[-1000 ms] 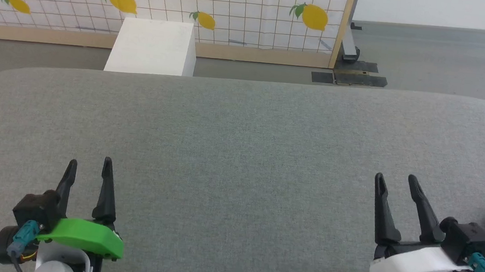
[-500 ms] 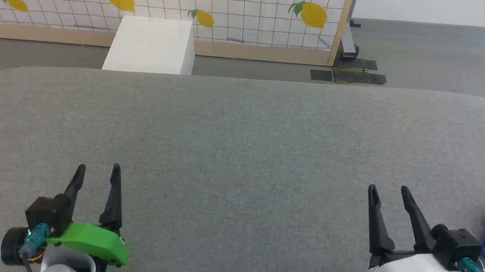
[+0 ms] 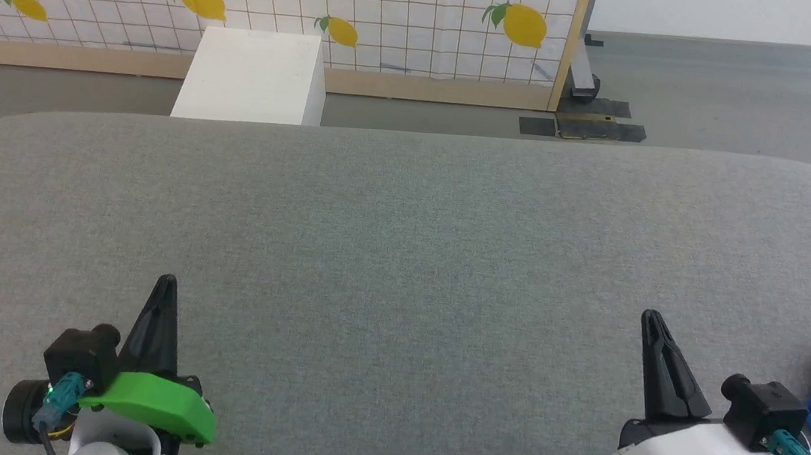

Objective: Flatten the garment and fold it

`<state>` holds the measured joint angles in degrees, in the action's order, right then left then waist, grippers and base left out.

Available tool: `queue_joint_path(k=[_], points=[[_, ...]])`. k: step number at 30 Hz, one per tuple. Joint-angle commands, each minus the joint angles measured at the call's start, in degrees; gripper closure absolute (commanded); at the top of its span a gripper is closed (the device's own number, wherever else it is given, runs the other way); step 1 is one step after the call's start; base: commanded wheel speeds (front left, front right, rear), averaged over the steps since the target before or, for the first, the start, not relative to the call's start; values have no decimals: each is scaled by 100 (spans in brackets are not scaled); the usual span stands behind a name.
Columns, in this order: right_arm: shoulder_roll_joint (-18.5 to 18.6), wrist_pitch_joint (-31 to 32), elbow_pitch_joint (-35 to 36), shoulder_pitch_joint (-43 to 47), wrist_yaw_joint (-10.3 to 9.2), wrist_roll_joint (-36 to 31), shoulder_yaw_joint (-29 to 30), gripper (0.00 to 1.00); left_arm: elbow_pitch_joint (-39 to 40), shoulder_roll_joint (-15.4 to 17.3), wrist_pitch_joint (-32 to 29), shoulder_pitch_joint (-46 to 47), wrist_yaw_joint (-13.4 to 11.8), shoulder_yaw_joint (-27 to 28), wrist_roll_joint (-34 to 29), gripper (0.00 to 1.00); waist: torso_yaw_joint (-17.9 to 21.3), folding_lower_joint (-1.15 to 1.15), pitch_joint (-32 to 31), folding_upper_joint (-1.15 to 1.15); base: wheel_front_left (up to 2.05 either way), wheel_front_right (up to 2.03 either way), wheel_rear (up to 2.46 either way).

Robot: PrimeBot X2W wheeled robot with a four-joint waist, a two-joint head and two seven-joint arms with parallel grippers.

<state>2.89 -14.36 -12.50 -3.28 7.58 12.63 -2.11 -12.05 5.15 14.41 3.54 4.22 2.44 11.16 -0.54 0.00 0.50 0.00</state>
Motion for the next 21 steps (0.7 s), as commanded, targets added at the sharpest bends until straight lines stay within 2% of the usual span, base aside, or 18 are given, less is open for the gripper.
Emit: queue_joint_path(k=[1, 21], points=[[0, 35, 44, 14, 0, -46, 4, 100, 44, -10, -33, -15, -17, -7, -48, 100, 1, 0, -1, 0, 0, 0, 0], [0, 265, 242, 66, -2, -246, 38, 100, 235, -45, -264, -71, -84, -46, -223, 100, 10, 0, -9, 0, 0, 0, 0]])
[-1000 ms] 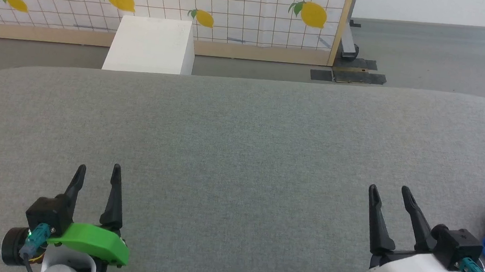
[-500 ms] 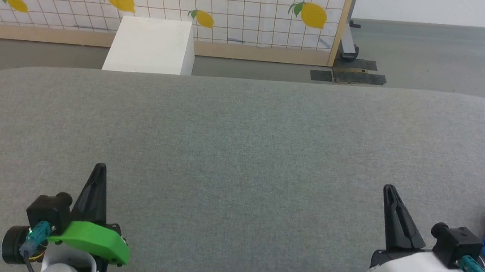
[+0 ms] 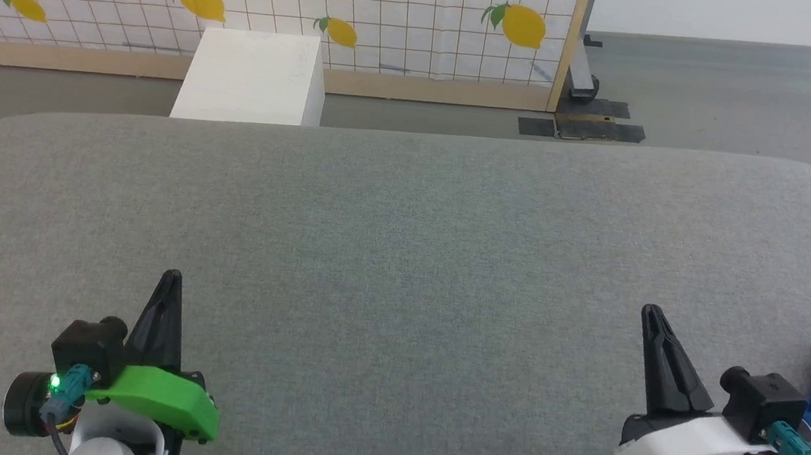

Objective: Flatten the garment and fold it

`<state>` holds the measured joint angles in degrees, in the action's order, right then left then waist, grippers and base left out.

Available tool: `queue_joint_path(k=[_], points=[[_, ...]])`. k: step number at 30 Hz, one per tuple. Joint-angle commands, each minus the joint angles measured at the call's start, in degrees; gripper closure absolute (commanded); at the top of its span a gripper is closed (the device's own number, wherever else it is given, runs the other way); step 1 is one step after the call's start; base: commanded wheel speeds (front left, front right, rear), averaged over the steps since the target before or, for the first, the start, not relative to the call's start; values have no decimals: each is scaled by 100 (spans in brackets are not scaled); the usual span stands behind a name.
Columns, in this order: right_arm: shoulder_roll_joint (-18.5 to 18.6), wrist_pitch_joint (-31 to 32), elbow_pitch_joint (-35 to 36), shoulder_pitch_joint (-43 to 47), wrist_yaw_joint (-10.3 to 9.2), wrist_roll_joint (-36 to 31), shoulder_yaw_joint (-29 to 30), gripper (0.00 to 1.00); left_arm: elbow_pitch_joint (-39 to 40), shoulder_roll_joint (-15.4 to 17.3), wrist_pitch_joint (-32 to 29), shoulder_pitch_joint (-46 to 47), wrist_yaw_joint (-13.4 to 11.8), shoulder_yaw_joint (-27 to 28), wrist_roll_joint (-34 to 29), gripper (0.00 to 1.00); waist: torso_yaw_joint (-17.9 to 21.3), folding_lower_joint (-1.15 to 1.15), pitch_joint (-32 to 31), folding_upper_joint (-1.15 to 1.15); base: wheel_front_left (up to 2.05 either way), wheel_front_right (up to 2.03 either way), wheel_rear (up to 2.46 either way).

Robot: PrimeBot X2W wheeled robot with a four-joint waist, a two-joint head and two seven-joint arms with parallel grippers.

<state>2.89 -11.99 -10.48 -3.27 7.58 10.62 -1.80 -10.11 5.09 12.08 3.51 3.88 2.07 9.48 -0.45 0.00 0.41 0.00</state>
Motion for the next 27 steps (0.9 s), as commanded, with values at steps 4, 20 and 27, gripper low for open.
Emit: queue_joint_path(k=[4, 20, 27], points=[[0, 74, 80, 75, -2, -85, 13, 100, 80, -47, -78, -79, -63, -17, -90, 100, 2, 0, -2, 0, 0, 0, 0], [-1, 284, 260, 122, -3, -267, 44, 100, 253, -79, -289, -130, -124, -52, -250, 100, 10, 0, -9, 0, 0, 0, 0], [-1, 363, 328, 140, -4, -336, 56, 100, 319, -92, -368, -149, -147, -66, -311, 100, 13, 0, -12, 0, 0, 0, 0]])
